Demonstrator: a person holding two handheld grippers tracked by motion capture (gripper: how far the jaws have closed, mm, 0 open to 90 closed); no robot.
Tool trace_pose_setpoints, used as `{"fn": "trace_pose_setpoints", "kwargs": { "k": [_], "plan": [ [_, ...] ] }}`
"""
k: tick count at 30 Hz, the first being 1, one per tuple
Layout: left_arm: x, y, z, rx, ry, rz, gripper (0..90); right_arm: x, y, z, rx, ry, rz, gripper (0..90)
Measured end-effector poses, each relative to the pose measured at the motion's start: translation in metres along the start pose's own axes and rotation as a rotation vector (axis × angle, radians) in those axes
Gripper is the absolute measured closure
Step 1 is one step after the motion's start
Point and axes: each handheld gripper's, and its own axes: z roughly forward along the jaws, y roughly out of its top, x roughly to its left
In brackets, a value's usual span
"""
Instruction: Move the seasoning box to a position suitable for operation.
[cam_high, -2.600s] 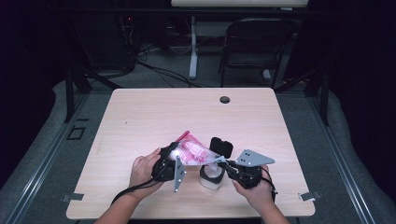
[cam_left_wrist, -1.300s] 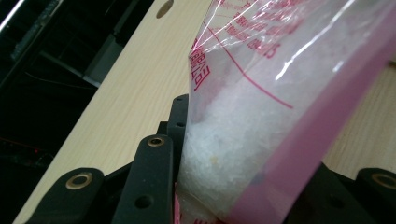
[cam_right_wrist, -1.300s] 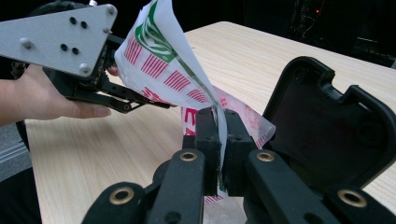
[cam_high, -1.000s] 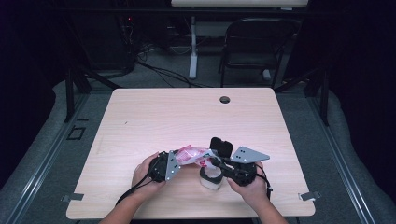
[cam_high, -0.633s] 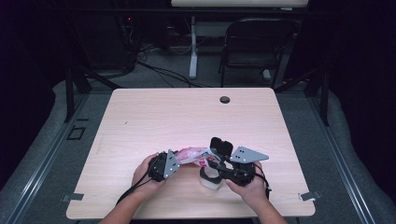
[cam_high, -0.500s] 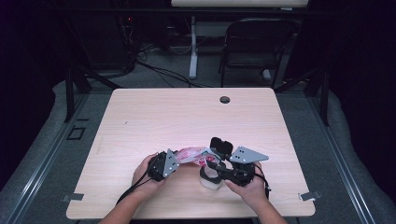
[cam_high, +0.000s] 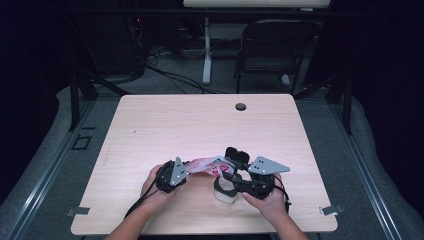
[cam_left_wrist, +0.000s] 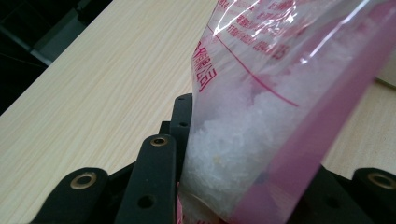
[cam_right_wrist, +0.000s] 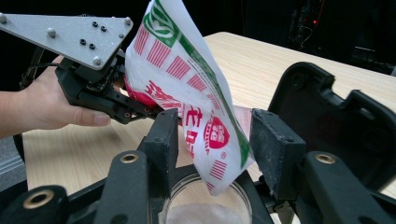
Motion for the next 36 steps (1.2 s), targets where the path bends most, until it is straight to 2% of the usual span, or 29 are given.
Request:
{"fn": "trace_pose_setpoints", "kwargs": {
  "k": [9,10,17,29,34,36],
  "plan": [
    [0.008,-0.006,-0.002,-0.022,-0.041,-0.085,72.9,-0.004,0.001,-0.003,-0.022,0.002,0.021,52.2],
    [0.010,-0.007,-0.002,-0.034,-0.045,-0.112,73.0,-0.004,0.001,-0.004,-0.022,0.001,0.023,52.2],
    [0.022,-0.015,-0.004,-0.056,-0.066,-0.204,73.2,-0.005,0.001,-0.005,-0.036,0.001,0.028,52.3],
    [0.043,-0.027,-0.013,-0.109,-0.064,-0.364,73.4,-0.004,0.001,-0.004,-0.027,-0.002,0.028,52.4],
    [0.051,-0.033,-0.018,-0.113,-0.039,-0.412,73.5,-0.004,0.000,-0.002,-0.026,0.001,0.026,52.4],
    [0.053,-0.035,-0.019,-0.118,-0.014,-0.427,73.5,-0.004,0.000,-0.002,-0.022,0.001,0.023,52.4]
  ]
}}
